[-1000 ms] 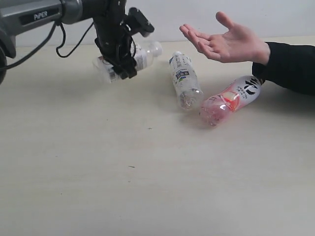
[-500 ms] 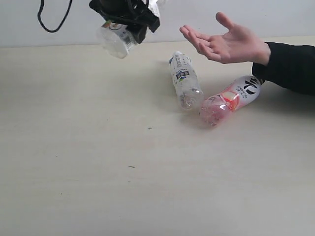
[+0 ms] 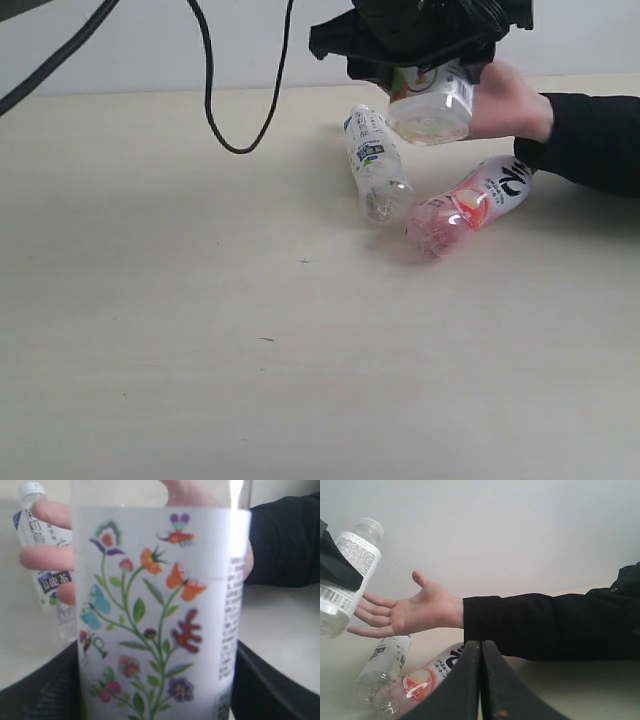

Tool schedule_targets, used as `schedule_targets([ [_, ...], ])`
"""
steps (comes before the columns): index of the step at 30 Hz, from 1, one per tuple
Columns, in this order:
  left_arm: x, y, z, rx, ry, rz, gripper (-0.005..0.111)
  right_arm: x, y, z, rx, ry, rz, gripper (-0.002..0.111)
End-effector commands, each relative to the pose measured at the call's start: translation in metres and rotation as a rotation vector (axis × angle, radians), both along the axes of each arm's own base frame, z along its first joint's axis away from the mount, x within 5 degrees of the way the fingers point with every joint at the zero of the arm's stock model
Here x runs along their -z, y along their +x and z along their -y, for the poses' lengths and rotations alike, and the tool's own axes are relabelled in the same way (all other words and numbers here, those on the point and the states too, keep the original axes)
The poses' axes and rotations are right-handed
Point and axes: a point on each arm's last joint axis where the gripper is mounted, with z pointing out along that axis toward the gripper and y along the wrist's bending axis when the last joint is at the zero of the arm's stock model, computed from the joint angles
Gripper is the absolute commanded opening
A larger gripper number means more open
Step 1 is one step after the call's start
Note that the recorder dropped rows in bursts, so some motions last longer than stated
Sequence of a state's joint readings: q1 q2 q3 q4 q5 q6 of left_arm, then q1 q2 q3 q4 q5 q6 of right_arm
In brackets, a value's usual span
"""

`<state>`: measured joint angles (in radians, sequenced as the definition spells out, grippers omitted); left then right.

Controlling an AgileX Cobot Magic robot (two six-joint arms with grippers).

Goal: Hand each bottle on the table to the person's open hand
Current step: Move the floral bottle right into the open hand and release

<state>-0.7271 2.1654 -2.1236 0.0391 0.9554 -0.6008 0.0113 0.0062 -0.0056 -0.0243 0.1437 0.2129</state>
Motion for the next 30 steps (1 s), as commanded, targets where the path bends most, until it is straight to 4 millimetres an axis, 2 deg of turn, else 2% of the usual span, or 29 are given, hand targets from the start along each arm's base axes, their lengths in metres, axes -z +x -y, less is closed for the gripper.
schedule_targets([
  [1, 0.004, 0.002, 0.013, -0.038, -0.150, -0.043, 0.000, 0.001, 0.000, 0.000, -0.002, -0.003, 0.012, 0.000],
  [5, 0.013, 0.005, 0.026, -0.047, -0.285, -0.078, 0.000, 0.001, 0.000, 0.000, -0.002, -0.003, 0.012, 0.000],
  [8, 0.019, 0.010, 0.030, -0.048, -0.305, -0.057, 0.000, 0.001, 0.000, 0.000, -0.002, -0.003, 0.012, 0.000],
  [14, 0.027, 0.024, 0.020, -0.087, -0.311, -0.054, 0.000, 0.001, 0.000, 0.000, -0.002, -0.003, 0.012, 0.000],
  [19, 0.027, 0.027, 0.019, -0.091, -0.314, -0.040, 0.001, 0.001, 0.000, 0.000, -0.002, -0.003, 0.012, 0.000],
  [21, 0.027, 0.027, 0.019, -0.089, -0.317, -0.031, 0.008, 0.001, 0.000, 0.000, -0.002, -0.003, 0.012, 0.000],
  [23, 0.027, 0.027, 0.019, -0.086, -0.315, -0.028, 0.026, 0.001, 0.000, 0.000, -0.002, -0.003, 0.012, 0.000],
  [26, 0.027, 0.027, 0.019, -0.053, -0.293, -0.006, 0.062, 0.001, 0.000, 0.000, -0.002, -0.003, 0.012, 0.000],
  [30, 0.026, 0.027, 0.020, -0.035, -0.287, 0.011, 0.079, 0.001, 0.000, 0.000, -0.002, -0.003, 0.012, 0.000],
])
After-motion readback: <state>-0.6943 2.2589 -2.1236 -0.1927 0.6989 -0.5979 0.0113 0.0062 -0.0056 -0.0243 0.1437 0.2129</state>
